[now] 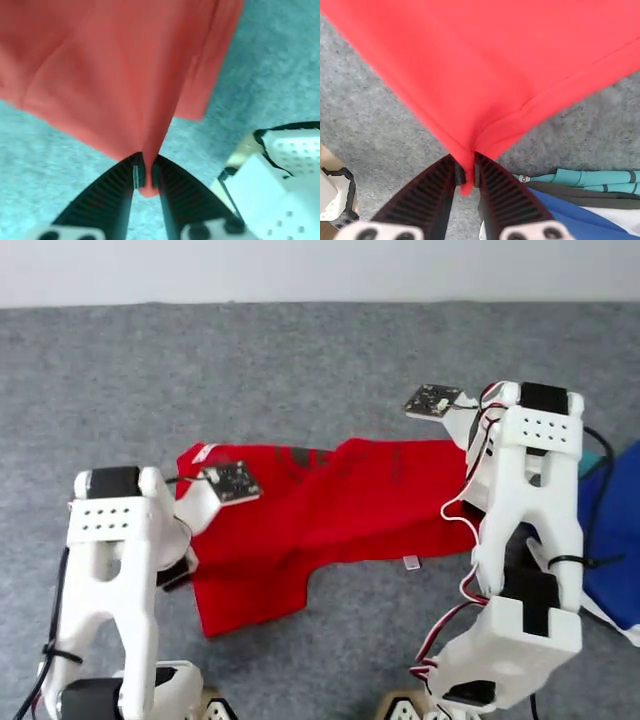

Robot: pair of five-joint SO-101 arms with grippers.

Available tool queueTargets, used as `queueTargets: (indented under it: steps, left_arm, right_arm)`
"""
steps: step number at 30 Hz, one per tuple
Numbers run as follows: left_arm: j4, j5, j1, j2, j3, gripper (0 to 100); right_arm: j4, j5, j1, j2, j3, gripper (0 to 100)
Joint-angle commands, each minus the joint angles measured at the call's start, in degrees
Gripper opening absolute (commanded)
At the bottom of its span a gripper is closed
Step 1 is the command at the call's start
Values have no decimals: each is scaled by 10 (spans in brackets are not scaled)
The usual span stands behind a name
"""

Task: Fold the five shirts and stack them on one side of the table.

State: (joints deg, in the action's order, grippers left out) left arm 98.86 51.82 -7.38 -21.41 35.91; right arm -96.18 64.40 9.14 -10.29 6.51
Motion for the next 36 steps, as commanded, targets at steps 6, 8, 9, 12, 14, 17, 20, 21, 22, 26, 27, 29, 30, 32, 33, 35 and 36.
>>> queueTargets:
  steps: [6,8,9,12,14,17,20,21,22,26,27,29,30,32,33,35,36]
  left_arm:
    - [8,4,56,-22,43,19]
    - [-3,3,69,-22,44,19]
    - [-6,3,75,-22,44,20]
    - [-8,2,88,-21,43,54]
    - [-8,-12,89,-22,43,88]
    - [-7,-36,90,-22,40,109]
    - [-5,-57,87,-22,38,112]
    - [-4,-62,87,-22,38,112]
    - [-1,-68,87,-22,38,112]
    - [12,-81,87,-23,36,112]
    - [12,-84,85,-23,30,112]
    - [12,-95,76,-23,13,112]
    - [11,-105,71,-23,0,112]
    - [11,-121,61,-23,-29,111]
    - [11,-129,56,-23,-43,110]
    - [-4,-147,48,-22,-71,108]
    - [-19,-162,45,-22,-81,108]
  right_arm:
    - [12,25,39,22,30,16]
    - [12,25,44,16,31,16]
    - [12,25,44,15,32,16]
    - [15,25,44,14,33,16]
    - [24,25,44,14,33,16]
    - [27,25,44,17,33,17]
    - [22,25,44,19,34,34]
    - [20,25,44,19,34,64]
    - [11,25,45,21,35,109]
    - [-15,25,46,47,40,289]
    - [-16,24,46,57,40,301]
    - [-16,24,43,75,40,299]
    - [-18,24,42,84,40,299]
    - [-19,24,41,100,40,299]
    - [-19,24,41,106,40,299]
    - [-17,23,42,113,40,299]
    - [-14,17,42,114,40,299]
